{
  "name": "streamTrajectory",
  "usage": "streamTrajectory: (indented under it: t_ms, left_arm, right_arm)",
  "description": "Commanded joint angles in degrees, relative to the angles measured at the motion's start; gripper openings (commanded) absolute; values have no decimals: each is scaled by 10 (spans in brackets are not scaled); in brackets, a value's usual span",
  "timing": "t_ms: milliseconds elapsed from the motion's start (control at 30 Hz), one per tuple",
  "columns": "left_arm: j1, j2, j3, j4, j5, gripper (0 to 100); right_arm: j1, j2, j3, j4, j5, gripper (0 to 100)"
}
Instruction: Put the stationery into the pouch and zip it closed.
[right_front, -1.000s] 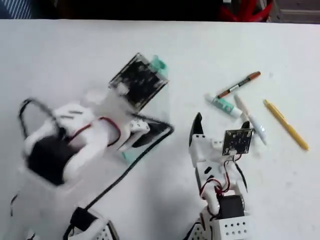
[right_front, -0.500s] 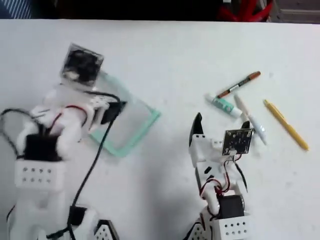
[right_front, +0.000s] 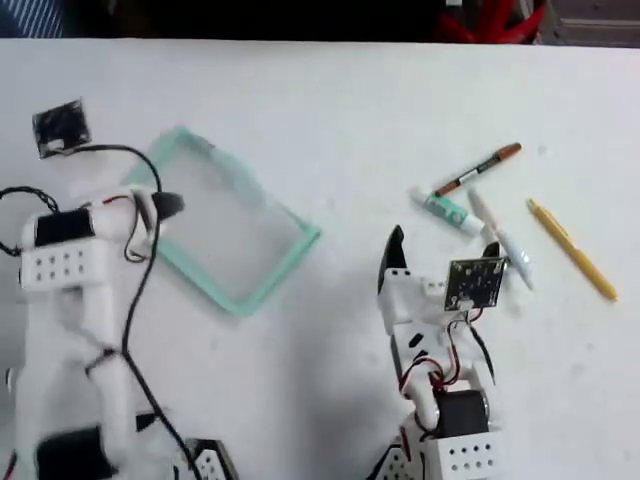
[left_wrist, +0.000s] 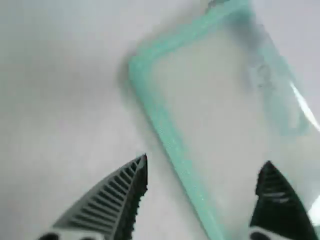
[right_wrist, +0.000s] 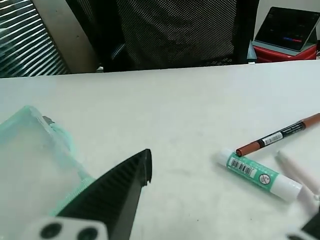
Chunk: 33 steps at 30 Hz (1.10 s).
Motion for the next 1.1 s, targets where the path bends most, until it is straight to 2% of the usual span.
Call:
streamTrajectory:
  t_ms: [0, 67, 133, 200, 300, 400, 500, 600, 733, 867, 933, 1067]
  left_arm:
    - [-8, 124, -100, -20, -5, 413]
    - [-11, 183, -173, -17, -65, 411]
    - [-17, 245, -240, -18, -79, 392]
    - [-34, 305, -307, -20, -70, 367]
    - [-61, 385, -417, -25, -19, 321]
    - [-72, 475, -490, -94, 0, 272]
    - [-70, 566, -534, -158, -46, 251]
    - [-57, 630, -582, -161, -112, 250]
    - [-56, 676, -638, -98, -151, 251]
    - [-50, 703, -705, 8, -152, 252]
    - [-29, 709, -745, 78, -156, 252]
    - [56, 713, -810, 244, -257, 252]
  right_arm:
    - [2, -3, 4, -11, 8, 490]
    - [2, -3, 4, -10, 8, 490]
    - [2, -3, 4, -9, 8, 490]
    - [2, -3, 4, -9, 8, 490]
    - [2, -3, 4, -9, 8, 490]
    - [1, -3, 4, -9, 8, 490]
    - [1, -3, 4, -9, 8, 490]
    - [1, -3, 4, -9, 8, 490]
    - [1, -3, 4, -8, 9, 490]
    - [1, -3, 4, -9, 9, 490]
    - [1, -3, 4, -9, 9, 490]
    - [1, -3, 4, -8, 9, 490]
